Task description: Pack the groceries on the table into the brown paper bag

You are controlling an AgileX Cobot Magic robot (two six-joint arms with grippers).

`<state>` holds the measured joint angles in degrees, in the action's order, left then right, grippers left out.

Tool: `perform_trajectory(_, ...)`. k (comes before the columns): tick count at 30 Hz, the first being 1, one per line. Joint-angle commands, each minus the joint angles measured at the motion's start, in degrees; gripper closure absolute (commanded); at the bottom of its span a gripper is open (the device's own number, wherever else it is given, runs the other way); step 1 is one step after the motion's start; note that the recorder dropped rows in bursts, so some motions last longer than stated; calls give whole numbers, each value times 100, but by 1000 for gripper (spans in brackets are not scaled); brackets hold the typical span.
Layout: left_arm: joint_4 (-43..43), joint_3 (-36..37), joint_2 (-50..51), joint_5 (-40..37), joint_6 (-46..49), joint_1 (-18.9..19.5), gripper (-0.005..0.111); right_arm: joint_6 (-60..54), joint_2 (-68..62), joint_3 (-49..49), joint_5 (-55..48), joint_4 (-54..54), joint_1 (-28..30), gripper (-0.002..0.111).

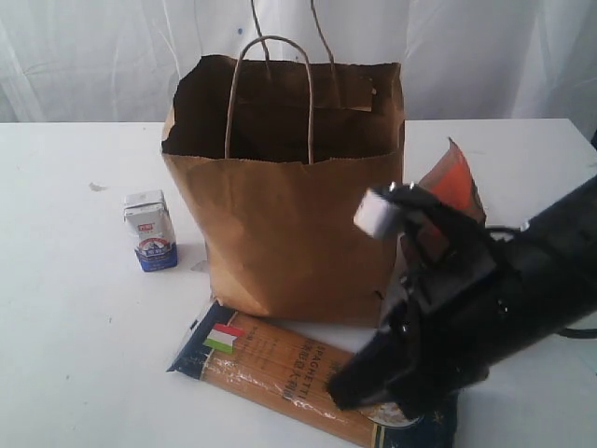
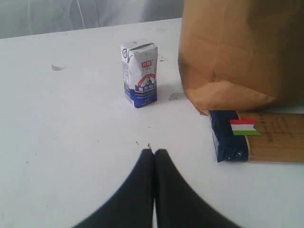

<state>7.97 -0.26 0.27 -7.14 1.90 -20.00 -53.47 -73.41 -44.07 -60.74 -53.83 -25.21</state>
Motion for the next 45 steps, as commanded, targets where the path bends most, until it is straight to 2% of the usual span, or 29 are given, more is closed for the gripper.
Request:
perform_trajectory(1, 11, 26, -27, -12, -40, 3, 107, -691, 405, -597, 75, -1457, 10, 108)
perform_trajectory(6, 11, 26, -27, -12, -40, 3, 107, -893, 523, -2087, 1058, -2577, 10, 108)
perform_trajectory(8, 11, 26, -27, -12, -40, 3, 107, -875, 381, -2677, 1276, -2499, 10, 108)
perform_trajectory(12, 11, 26, -27, -12, -40, 3, 107, -58, -227, -3761, 1325, -1508, 10, 108)
perform_trajectory(14, 11, 26, -27, -12, -40, 3, 107, 634, -741, -4349, 1108, -173, -111, 108)
perform_trajectory(16, 11, 26, -27, -12, -40, 3, 107, 1149, -965, -4628, 1096, 665, -302, 108)
perform_trajectory(20, 11, 26, -27, -12, -40, 3, 107, 1698, -1410, -5057, 1134, 1746, -695, 108)
perform_trajectory(28, 11, 26, -27, -12, -40, 3, 107, 2444, -2069, -5696, 1198, 2432, -804, 108)
perform_trajectory(35, 11, 26, -27, -12, -40, 3, 107, 2672, -2469, -6049, 585, 3110, -863, 108)
perform_trajectory(45, 11, 26, -27, -12, -40, 3, 107, 2683, -2761, -6264, 610, 3570, -1207, 108)
